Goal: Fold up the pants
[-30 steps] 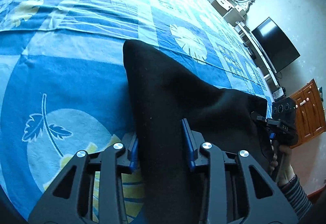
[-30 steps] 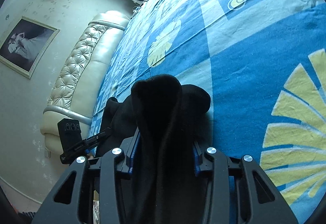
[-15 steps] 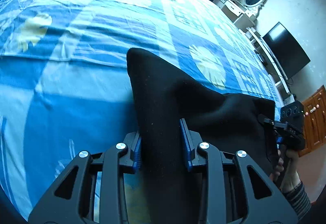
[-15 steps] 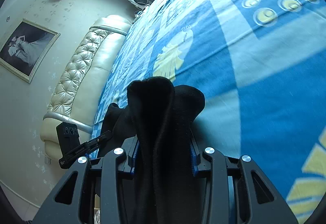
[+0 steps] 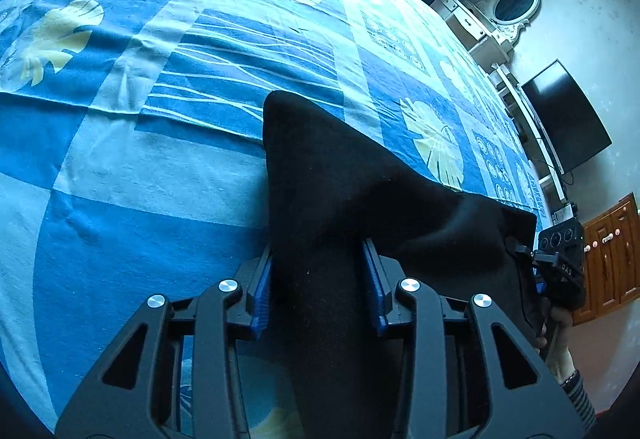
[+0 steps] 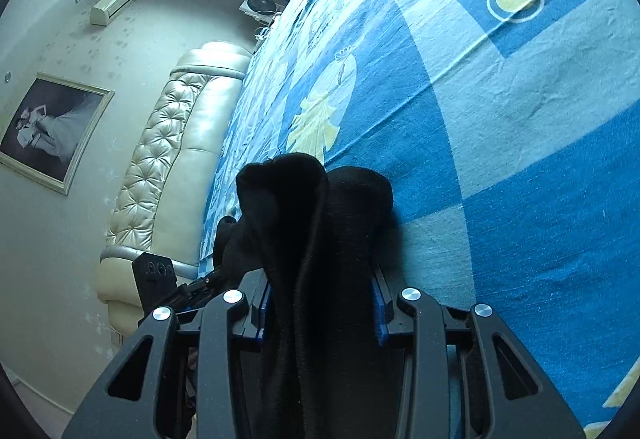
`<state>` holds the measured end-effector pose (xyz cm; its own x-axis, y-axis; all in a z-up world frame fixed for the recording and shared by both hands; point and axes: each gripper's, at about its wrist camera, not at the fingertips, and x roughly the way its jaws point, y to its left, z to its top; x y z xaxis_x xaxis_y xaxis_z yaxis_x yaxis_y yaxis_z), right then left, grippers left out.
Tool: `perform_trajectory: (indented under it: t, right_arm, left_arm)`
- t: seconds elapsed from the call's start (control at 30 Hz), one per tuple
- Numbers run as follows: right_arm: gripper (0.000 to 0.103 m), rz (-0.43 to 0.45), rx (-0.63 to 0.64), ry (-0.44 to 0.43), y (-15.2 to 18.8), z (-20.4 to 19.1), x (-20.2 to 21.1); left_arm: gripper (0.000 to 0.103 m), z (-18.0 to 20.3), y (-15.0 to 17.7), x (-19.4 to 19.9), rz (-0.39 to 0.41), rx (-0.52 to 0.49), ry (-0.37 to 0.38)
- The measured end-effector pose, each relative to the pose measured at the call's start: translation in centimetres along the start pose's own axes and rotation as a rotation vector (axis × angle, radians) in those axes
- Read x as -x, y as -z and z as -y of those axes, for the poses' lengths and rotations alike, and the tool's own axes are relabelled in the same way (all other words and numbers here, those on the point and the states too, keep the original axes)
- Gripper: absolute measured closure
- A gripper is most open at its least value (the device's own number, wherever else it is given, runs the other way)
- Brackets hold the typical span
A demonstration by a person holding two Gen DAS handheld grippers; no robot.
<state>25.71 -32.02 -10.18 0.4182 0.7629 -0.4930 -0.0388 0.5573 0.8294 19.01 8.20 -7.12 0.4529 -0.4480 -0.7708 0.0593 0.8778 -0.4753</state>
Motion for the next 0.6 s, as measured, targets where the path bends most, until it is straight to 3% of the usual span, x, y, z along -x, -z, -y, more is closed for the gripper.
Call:
perform_trajectory:
  t: [0.4,0.47,0.5,0.6]
  right_arm:
    - [0.066,0.01,-0.004,-0.01,0.1,-0.1,0.1]
    - [0.064,0.008,-0.013,-0.019,0.0,0.0,0.0]
    - [0.062,0.007,-0.021,-0.027,0.0,0.0,0.1]
    - [0.053,0.006,-0.046,-0.053,0.1,-0.1,0.6]
  left_arm:
    - [0.063,0.1,0.0,0.1,0.002,-0.003,0.006]
    - [0.056,0.0,0.0,0.2,0.008,-0.005,0.006]
    - [0.048,-0.1,0.1,0.4,0.014,-0.001,0.009]
    - [0.033,-0.9,0.4,1.3,0.018,0.048,0.071]
